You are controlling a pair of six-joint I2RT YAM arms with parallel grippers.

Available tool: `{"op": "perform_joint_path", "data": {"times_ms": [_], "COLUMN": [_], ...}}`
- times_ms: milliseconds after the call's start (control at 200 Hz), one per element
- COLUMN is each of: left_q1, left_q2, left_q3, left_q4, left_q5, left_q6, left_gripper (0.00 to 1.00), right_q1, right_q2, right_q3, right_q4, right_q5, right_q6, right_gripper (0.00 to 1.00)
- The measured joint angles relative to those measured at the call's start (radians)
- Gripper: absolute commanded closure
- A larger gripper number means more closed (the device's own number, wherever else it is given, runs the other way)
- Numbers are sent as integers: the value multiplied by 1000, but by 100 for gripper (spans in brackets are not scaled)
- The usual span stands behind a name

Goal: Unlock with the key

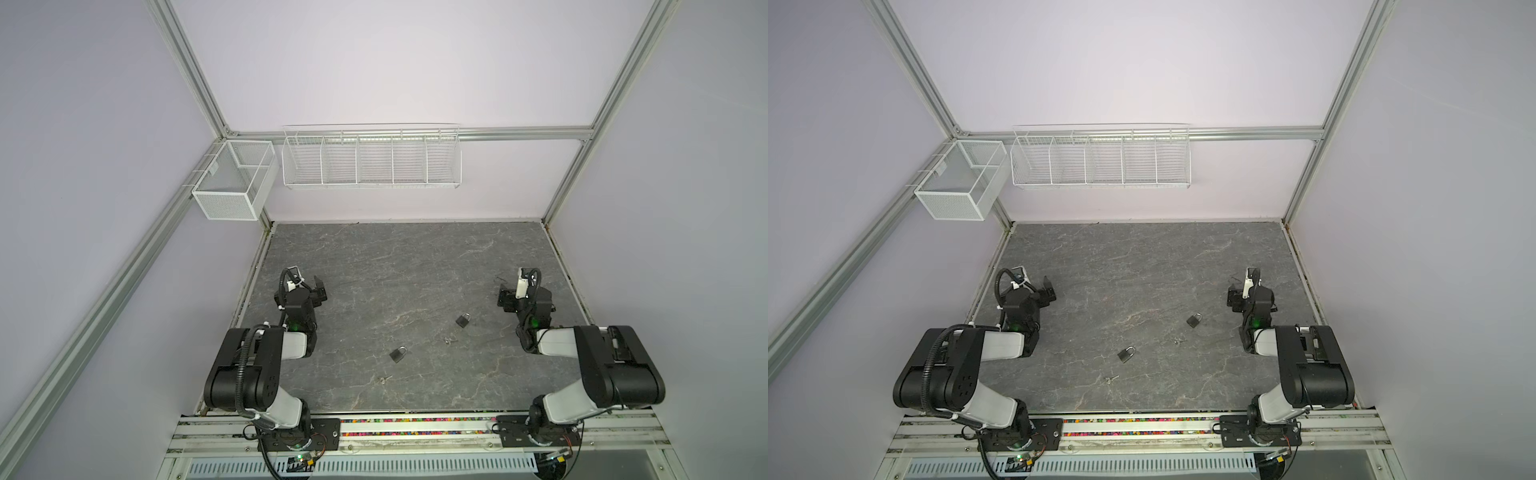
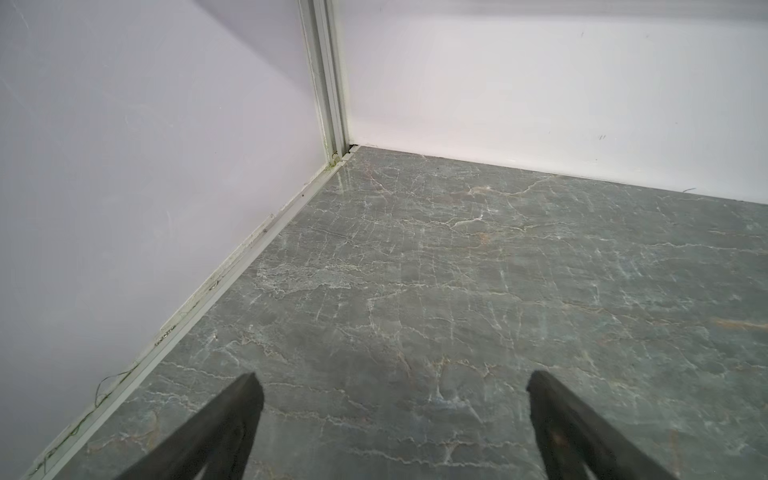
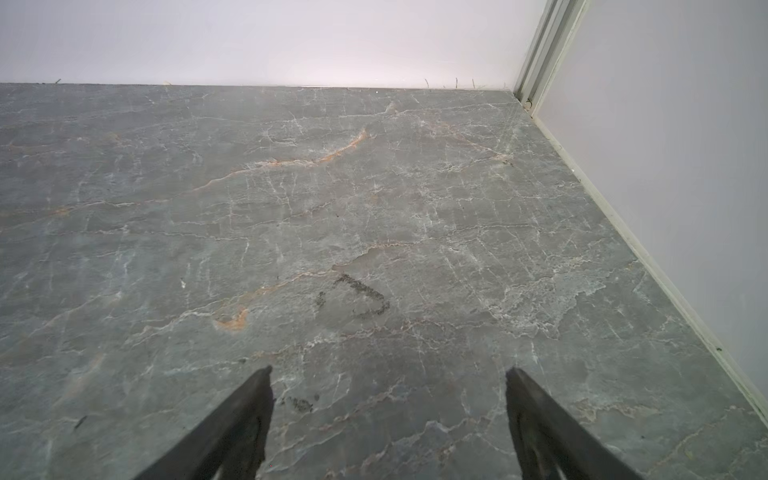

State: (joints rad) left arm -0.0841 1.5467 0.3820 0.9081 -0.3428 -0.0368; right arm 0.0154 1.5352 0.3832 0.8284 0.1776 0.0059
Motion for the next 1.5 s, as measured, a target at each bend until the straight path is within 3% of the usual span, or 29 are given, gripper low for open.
{"op": "perform_joint_path", "data": {"times_ms": [1180,1500], "left_q1": [0,0], "left_q2": [-2,-181], "left_q3": [0,-9], "left_q4": [-4,-81], "left_q5": [-1,9], "left_q6": [0,0], "left_gripper": [1,1], "right_q1": [0,0], "right_q2": [0,-134], "right_q3": [0,9], "right_q4": [0,-92], "right_q5": [0,-3], "right_q6": [-4,-4], "right_gripper": [11,11]}}
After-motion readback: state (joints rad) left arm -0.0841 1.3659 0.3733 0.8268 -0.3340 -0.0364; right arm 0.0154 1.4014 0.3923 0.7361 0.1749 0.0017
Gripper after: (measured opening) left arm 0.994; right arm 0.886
